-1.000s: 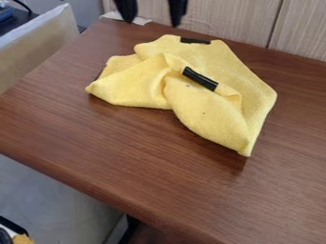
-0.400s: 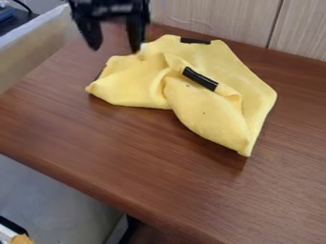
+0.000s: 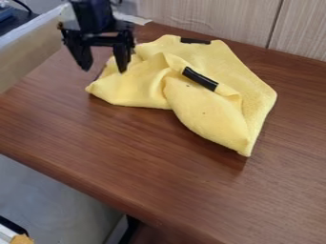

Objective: Fold the cloth from left to right

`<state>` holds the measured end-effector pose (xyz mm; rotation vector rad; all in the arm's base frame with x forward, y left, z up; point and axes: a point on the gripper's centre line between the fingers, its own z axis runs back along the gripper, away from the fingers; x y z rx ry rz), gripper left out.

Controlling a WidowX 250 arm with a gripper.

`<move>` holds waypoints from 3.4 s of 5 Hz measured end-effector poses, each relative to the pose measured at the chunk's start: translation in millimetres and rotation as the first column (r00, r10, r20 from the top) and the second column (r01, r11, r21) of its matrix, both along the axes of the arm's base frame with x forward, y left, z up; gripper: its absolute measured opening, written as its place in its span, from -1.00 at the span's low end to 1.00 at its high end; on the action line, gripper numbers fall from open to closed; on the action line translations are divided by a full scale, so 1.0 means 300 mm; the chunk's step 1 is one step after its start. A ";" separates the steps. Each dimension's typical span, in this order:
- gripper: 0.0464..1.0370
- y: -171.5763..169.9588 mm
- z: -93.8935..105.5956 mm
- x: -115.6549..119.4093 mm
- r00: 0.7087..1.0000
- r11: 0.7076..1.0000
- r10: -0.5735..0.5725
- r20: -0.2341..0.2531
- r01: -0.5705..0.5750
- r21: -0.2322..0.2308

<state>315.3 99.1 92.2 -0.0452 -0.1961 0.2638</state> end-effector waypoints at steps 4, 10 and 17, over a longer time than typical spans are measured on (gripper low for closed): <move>0.24 0.054 -0.081 0.008 0.998 1.000 0.002 -0.055 -0.001 0.026; -0.96 0.022 0.267 0.007 0.997 0.998 0.050 0.065 -0.049 -0.027; -0.96 -0.657 0.109 0.157 0.944 0.942 -0.325 0.057 0.328 -0.074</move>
